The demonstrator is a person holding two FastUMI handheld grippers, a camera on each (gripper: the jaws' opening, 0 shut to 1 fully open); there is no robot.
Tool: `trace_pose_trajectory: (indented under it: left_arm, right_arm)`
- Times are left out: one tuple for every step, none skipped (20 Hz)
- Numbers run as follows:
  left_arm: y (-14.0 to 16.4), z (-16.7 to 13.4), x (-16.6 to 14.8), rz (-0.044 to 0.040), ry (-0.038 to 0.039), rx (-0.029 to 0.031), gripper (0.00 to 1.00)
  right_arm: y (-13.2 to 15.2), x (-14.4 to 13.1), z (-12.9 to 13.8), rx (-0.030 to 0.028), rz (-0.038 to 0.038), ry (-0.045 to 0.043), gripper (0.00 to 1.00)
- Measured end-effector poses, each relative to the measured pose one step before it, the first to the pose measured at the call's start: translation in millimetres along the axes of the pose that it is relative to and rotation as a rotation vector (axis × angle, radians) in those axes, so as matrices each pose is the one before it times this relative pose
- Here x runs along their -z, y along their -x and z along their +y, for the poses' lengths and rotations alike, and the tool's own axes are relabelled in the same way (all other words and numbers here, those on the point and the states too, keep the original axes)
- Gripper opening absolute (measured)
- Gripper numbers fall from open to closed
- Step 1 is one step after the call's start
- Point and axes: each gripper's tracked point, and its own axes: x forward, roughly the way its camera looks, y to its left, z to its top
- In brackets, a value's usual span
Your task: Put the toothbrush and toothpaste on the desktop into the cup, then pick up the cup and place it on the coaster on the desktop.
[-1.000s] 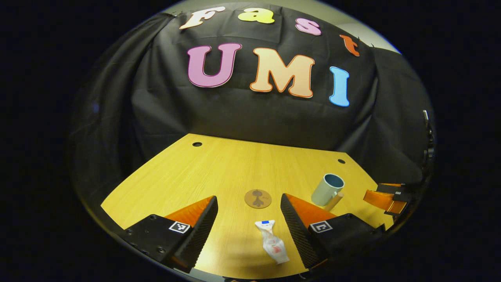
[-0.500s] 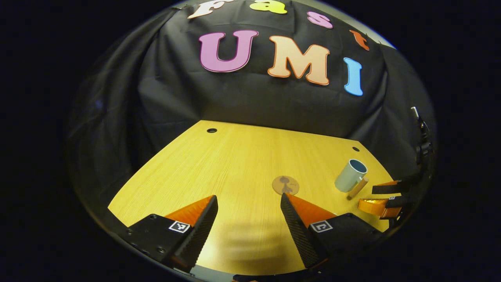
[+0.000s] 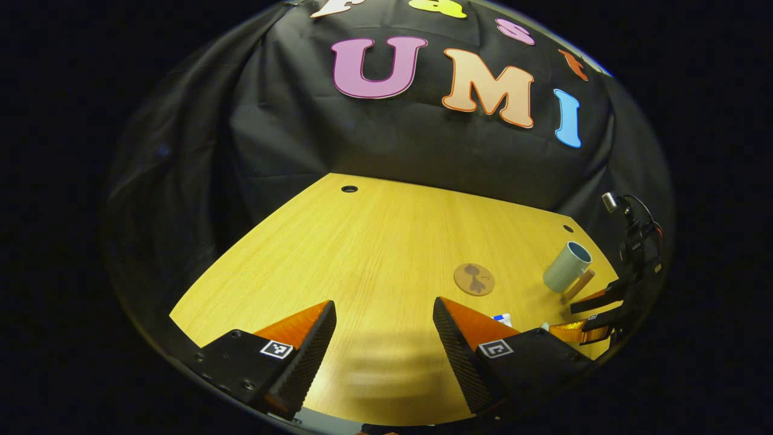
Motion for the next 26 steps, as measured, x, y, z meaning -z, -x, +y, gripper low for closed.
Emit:
trace_pose_trajectory:
  left_arm:
    - [-1.59,2.89,1.68,0.00249,0.00045,-0.00069,0.95]
    - [-3.49,4.35,0.31,0.00438,0.00184,-0.00025,0.95]
    - [-0.49,2.88,2.62,0.00576,0.00227,-0.00039,0.95]
    - [-2.07,3.11,0.68,0.00584,0.00309,-0.00053,0.95]
    - [-1.42,2.67,0.77,0.00397,0.00278,0.00082,0.95]
    - [-1.76,1.23,-0.33,0.0011,0.00134,0.004,0.95]
    - [0.18,1.31,-0.19,-0.0005,-0.00162,0.00519,0.95]
    - [-1.82,0.8,-1.55,-0.00227,-0.00431,0.0039,0.95]
    - [-0.12,0.76,1.44,0.00138,-0.0054,0.00396,0.95]
    - [-0.37,1.09,-0.44,0.00279,-0.00288,0.00537,0.95]
    - [-1.83,-1.21,0.35,0.00288,-0.00274,0.00464,0.95]
    - [-1.65,0.14,1.18,0.00508,-0.00309,0.00135,0.95]
    - [-1.0,0.16,-1.57,-0.00109,-0.00331,0.00054,0.95]
    - [-0.35,-0.7,-1.94,-0.00318,-0.00428,0.00186,0.95]
    - [-0.63,-0.72,-0.92,-0.0025,-0.00607,0.00164,0.95]
    - [-0.09,-0.2,-0.06,-0.00051,-0.0049,0.00284,0.95]
    - [-1.28,-1.09,-0.67,0.00194,-0.00158,0.00511,0.95]
    - [-2.68,-2.66,2.56,0.00784,0.00986,0.01441,0.95]
    - [-0.17,-0.26,3.1,0.00989,0.00776,0.00798,0.95]
    - [0.39,-0.05,1.22,0.00608,0.00408,0.00402,0.95]
    - [-1.62,-1.14,1.28,0.00526,0.002,0.00306,0.95]
    - [-0.88,-0.43,0.22,0.00171,-0.00064,0.00355,0.95]
    - [0.08,-0.52,1.56,0.00214,-0.00239,0.00112,0.95]
    - [-0.91,-0.36,0.51,0.00311,-0.00203,-0.00044,0.95]
    - [-0.08,-0.92,-0.23,0.00273,-0.00072,0.00235,0.95]
    - [0.38,-1.46,-0.57,0.00005,0.00024,0.00397,0.95]
  right_arm:
    - [-3.67,1.81,0.35,0.00245,0.02715,0.00247,0.99]
    - [-4.51,1.84,1.65,0.00181,0.02087,0.00238,0.98]
    - [-2.2,0.45,0.49,0.00379,0.01902,0.00059,0.93]
    - [-1.95,0.92,0.76,0.0001,0.01867,-0.00441,0.91]
    - [-1.31,-0.08,1.38,-0.00261,0.01463,-0.00887,0.86]
    - [-1.27,1.3,2.34,-0.00802,0.02056,-0.0119,0.86]
    - [1.39,1.36,2.13,-0.00848,0.02044,-0.00705,0.82]
    - [-2.07,1.42,-0.59,0.00258,0.01604,-0.00297,0.77]
    - [-0.23,2.04,0.86,-0.00099,0.02154,-0.00318,0.65]
    - [-0.53,1.26,1.1,-0.00217,0.01856,-0.0036,0.58]
    - [-0.37,1.56,0.42,0.00061,0.01752,0.00027,0.55]
    - [-0.92,0.59,-1.57,0.00844,0.01586,0.0052,0.55]
    - [-3.86,-0.07,0.29,0.00441,0.00815,0.00311,0.55]
    - [0.92,-0.46,-0.13,0.00311,0.0113,-0.00166,0.51]
    - [-0.86,1.99,0.58,-0.00062,0.01355,0.00056,0.43]
    - [-1.01,1.85,-0.21,0.00176,0.01621,0.00124,0.38]
    - [-2.19,4.61,0.9,-0.0002,0.02972,0.00919,0.39]
    - [0.19,0.44,1.05,-0.00704,0.01652,0.00632,0.44]
    - [1.57,-1.6,1.13,-0.00783,0.00361,-0.0094,0.36]
    - [-2.53,0.22,-0.48,-0.00246,0.00435,-0.01381,0.37]
    - [1.17,-0.39,-1.47,-0.0026,0.00742,-0.01069,0.29]
    - [-1.12,0.62,-1.73,0.00011,0.00437,-0.00228,0.27]
    - [-0.77,0.25,-0.36,-0.00288,0.00367,0.00263,0.24]
    - [-0.02,0.05,1.26,-0.00344,0.00169,-0.00116,0.27]
    - [3.2,-0.16,-2.01,0.00859,-0.00035,0.00164,0.27]
    - [-2.99,-0.07,0.39,-0.00328,0.00013,0.00667,0.17]
